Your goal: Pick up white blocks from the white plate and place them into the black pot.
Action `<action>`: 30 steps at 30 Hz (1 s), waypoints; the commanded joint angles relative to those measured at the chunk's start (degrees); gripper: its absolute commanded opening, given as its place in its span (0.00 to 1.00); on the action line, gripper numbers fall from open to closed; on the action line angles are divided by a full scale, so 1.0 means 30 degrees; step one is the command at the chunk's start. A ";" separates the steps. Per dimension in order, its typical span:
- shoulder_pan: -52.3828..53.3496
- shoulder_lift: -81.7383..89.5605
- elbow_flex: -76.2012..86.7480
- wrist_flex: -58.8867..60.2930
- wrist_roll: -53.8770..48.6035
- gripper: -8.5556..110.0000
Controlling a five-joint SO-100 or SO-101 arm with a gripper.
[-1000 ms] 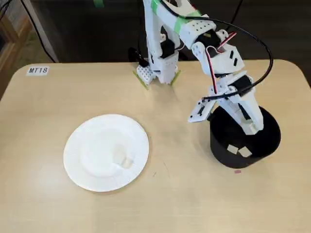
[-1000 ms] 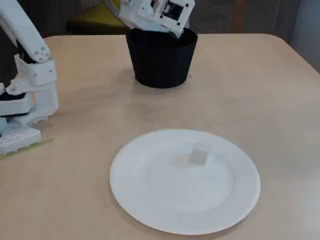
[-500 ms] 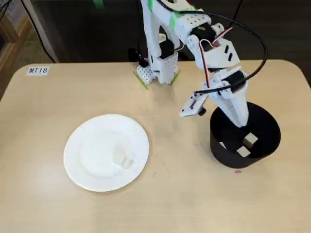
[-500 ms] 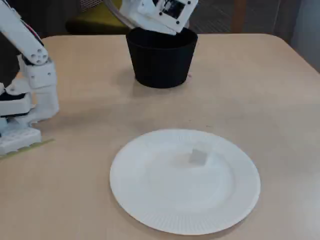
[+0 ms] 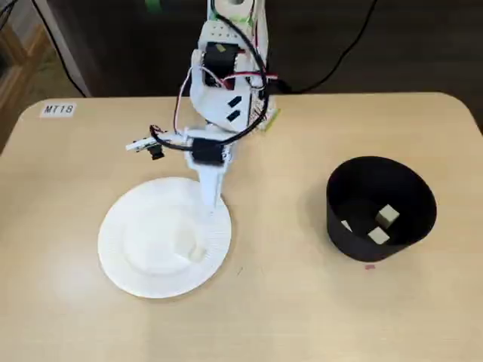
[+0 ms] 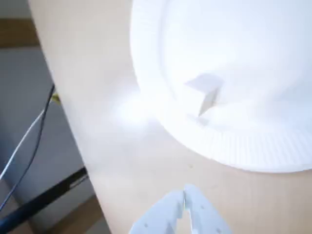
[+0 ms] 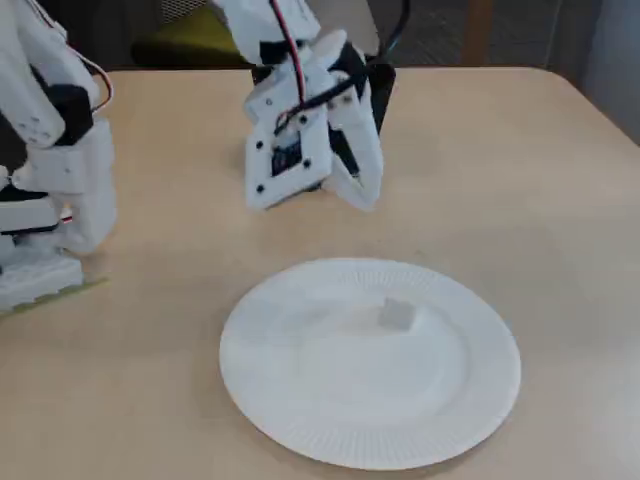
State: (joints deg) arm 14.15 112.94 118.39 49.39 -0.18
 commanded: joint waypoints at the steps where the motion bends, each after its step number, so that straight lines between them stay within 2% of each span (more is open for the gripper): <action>1: 0.0703 -0.2344 -0.3076 0.1846 0.0205 0.05; 9: 0.0645 -0.9287 -1.1514 0.8525 0.0937 0.05; 12: 0.0820 -1.0020 -1.2334 0.8760 0.1348 0.05; 15: 0.1260 -1.0400 -1.2363 0.8848 0.1289 0.21; 20: 0.1523 -1.1162 -1.2422 0.8760 0.1758 0.30; 30: 0.1289 -1.3359 -1.4297 0.9082 0.1816 0.33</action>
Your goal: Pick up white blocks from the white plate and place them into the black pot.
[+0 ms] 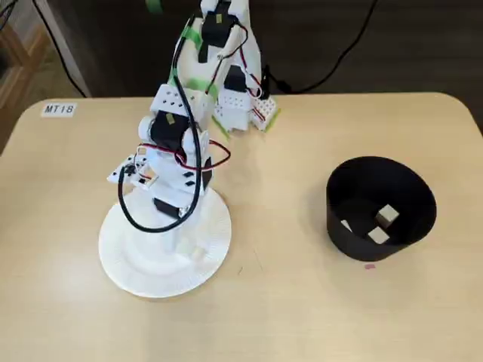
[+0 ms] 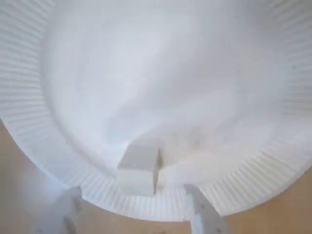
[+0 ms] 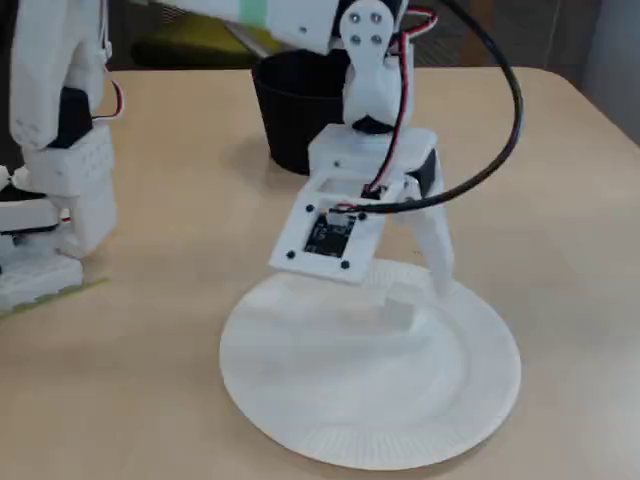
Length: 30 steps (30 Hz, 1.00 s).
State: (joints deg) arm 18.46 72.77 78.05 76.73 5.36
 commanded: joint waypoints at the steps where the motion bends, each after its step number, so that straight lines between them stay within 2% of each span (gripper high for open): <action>1: -0.0146 -0.0146 -0.0879 -0.0146 -0.0029 0.34; 10: -0.0322 -0.1758 -0.2197 -0.0732 -0.0469 0.37; 17: -0.0469 -0.2695 -0.2432 -0.1611 -0.0674 0.36; 20: -0.0498 -0.3105 -0.2432 -0.2314 -0.0615 0.28; 23: -0.0381 -0.3516 -0.2490 -0.2900 -0.0205 0.08; 24: -0.0322 -0.3779 -0.2637 -0.2900 -0.0205 0.05; 30: -0.0322 -0.3955 -0.2959 -0.3135 -0.0967 0.05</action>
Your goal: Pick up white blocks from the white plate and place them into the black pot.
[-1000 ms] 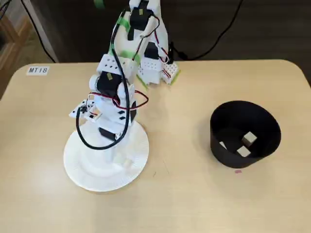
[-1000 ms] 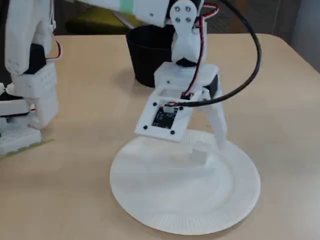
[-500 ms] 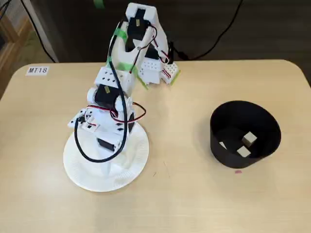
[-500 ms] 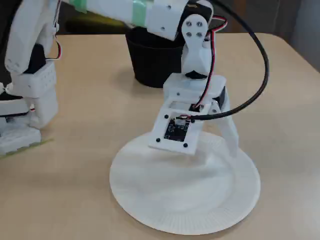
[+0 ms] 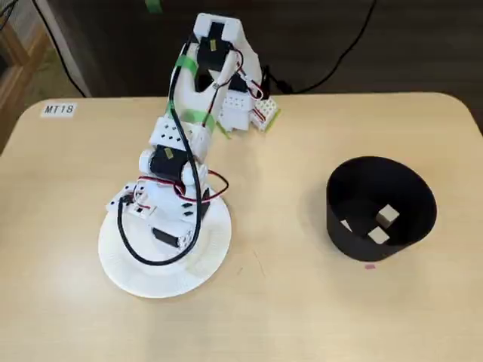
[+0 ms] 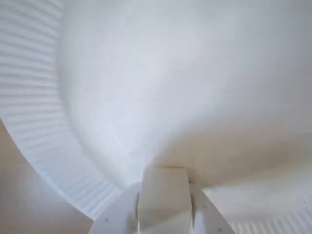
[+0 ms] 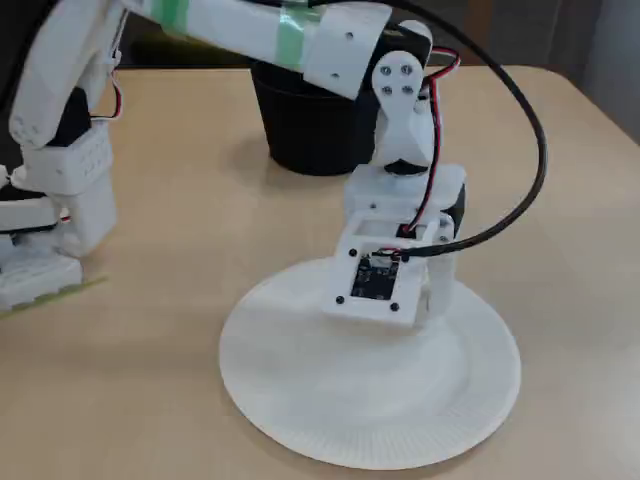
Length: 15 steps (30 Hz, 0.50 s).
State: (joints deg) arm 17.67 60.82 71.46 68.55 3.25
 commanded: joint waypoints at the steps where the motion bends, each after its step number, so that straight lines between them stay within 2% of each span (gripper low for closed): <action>1: -0.0059 0.0117 -0.0820 -0.0439 -0.0381 0.05; 8: -0.0557 0.4072 -0.0674 -0.2725 -0.1963 0.05; 15: -0.3076 1.0078 0.0762 -0.9229 -0.3369 0.05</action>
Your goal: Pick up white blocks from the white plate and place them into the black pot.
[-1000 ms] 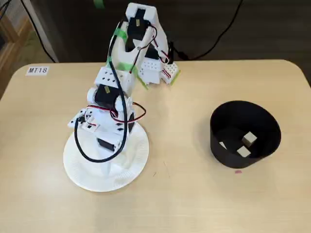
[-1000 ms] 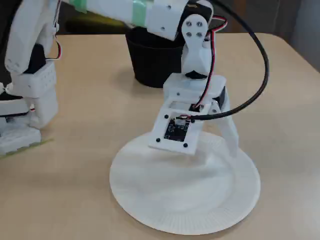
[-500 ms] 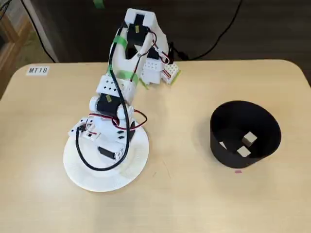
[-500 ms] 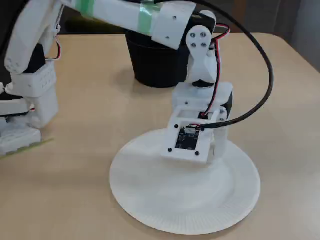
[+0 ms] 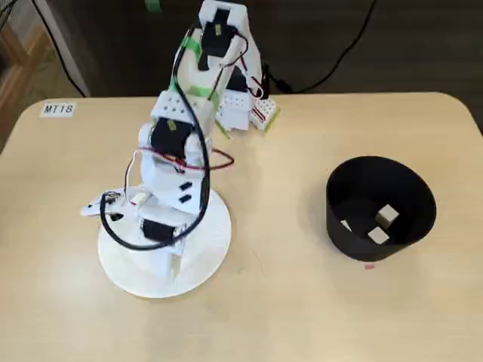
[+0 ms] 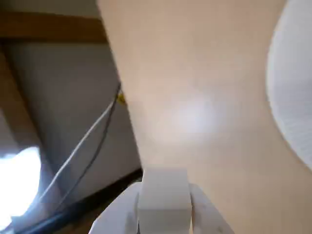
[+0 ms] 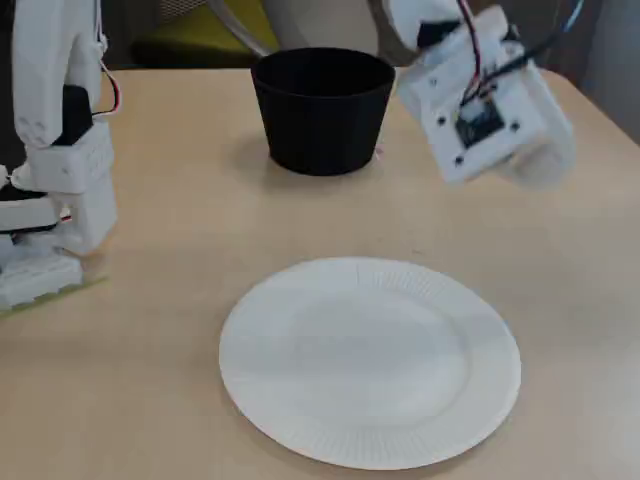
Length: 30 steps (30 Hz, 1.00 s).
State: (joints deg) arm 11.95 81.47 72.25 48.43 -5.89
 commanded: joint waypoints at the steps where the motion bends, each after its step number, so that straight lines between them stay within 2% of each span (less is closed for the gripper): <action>1: -0.1611 0.4102 0.0996 -0.3223 -0.0264 0.05; 7: -0.4189 0.9990 0.5742 -0.7559 0.0732 0.05; 12: -0.6885 1.4121 0.9287 -0.8115 0.1025 0.05; 18: -1.1865 1.7725 1.4180 -0.8467 0.0879 0.05; 25: -1.7139 1.6494 1.6670 -0.8086 -0.0762 0.05; 30: -1.8516 1.4062 1.6670 -0.7441 -0.2197 0.05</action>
State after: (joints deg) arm -41.92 125.77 122.61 25.40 -10.37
